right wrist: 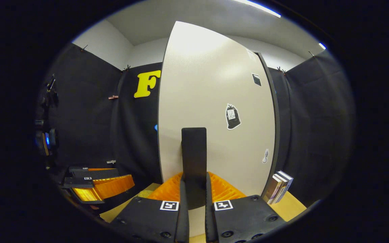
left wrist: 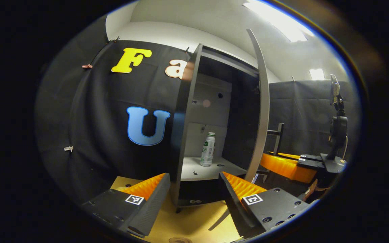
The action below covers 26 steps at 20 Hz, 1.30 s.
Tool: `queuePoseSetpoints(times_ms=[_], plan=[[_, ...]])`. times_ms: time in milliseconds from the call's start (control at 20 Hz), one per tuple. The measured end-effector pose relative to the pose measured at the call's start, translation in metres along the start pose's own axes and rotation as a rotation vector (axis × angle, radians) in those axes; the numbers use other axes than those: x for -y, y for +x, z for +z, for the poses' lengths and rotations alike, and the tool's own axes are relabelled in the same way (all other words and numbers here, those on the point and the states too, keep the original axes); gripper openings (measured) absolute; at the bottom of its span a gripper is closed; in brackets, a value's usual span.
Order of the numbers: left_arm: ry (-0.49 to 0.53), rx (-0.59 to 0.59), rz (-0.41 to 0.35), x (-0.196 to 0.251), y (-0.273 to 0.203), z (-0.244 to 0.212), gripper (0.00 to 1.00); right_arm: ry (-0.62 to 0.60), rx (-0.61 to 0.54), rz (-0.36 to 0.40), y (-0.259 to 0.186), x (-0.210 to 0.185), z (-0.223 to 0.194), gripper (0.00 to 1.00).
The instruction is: Open the cabinet door with the right hand, grasp the bottle in the cabinet with the left hand and place it on the coaster, then close the cabinet door with the right hand.
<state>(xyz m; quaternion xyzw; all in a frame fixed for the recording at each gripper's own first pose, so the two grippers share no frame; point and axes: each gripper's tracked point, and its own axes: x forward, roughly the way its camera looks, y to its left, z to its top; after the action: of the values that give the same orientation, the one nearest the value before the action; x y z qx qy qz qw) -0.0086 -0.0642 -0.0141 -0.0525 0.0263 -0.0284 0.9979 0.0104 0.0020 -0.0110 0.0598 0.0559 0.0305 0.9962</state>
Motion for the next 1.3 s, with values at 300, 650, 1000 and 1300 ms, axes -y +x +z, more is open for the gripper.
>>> queuePoseSetpoints(times_ms=[300,650,1000,1300], plan=[[0.001,-0.012,-0.120,0.032,0.023,-0.002,0.90,0.008,0.011,-0.089,-0.033,0.034,0.006,0.22],[0.020,-0.048,-0.239,0.058,0.040,-0.018,0.90,-0.053,0.010,-0.263,-0.057,0.083,0.010,0.17],[0.014,-0.043,-0.239,0.092,0.065,-0.019,0.90,-0.085,-0.011,-0.268,-0.066,0.113,0.011,0.14],[0.023,-0.018,-0.201,0.112,0.093,-0.017,0.90,-0.044,-0.008,-0.261,-0.082,0.162,0.014,0.10]])
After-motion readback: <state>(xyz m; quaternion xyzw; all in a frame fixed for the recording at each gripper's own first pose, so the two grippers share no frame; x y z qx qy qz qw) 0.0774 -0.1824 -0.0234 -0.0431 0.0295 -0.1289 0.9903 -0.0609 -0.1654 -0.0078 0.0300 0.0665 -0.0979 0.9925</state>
